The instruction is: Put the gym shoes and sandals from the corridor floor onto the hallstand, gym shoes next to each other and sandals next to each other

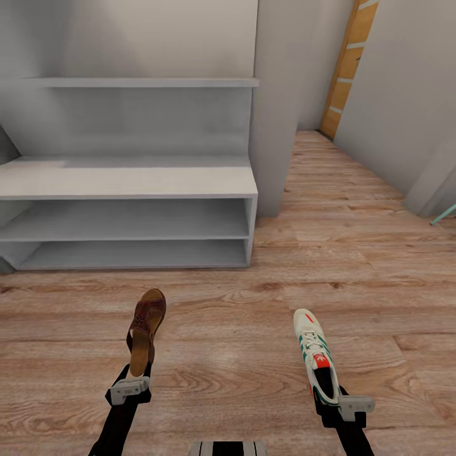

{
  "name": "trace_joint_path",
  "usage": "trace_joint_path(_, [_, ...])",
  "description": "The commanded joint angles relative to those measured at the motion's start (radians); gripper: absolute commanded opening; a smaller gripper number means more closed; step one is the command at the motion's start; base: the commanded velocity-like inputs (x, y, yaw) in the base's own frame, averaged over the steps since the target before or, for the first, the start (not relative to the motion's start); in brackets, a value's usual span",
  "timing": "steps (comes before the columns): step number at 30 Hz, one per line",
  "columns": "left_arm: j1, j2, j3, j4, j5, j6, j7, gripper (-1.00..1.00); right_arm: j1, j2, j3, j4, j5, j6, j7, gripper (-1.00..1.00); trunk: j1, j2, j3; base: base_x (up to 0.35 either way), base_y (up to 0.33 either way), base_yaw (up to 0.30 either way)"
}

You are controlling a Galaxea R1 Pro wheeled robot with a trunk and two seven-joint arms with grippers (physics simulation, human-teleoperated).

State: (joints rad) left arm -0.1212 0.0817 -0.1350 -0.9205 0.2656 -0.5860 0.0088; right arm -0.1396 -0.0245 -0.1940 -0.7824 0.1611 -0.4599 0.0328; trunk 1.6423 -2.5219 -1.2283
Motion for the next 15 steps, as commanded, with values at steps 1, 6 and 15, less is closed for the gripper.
trace_joint_path(1, [0.000,0.000,0.000,0.000,0.000,0.000,-0.001,-1.00,0.000,0.000,0.000,0.000,0.000,0.000,-0.001,-1.00,0.000,0.000,0.000,-0.018,0.018,0.000])
trace_joint_path(6, [0.000,0.000,0.000,0.000,0.000,0.000,0.000,-1.00,0.000,0.000,0.000,0.000,0.000,0.000,-0.001,-1.00,0.000,0.000,0.000,-0.011,0.010,0.000])
trace_joint_path(15, [0.000,0.000,0.000,0.000,0.000,0.000,0.000,-1.00,0.000,0.000,-0.001,0.000,0.000,0.001,-0.001,-1.00,0.000,0.000,0.000,-0.003,0.003,0.000])
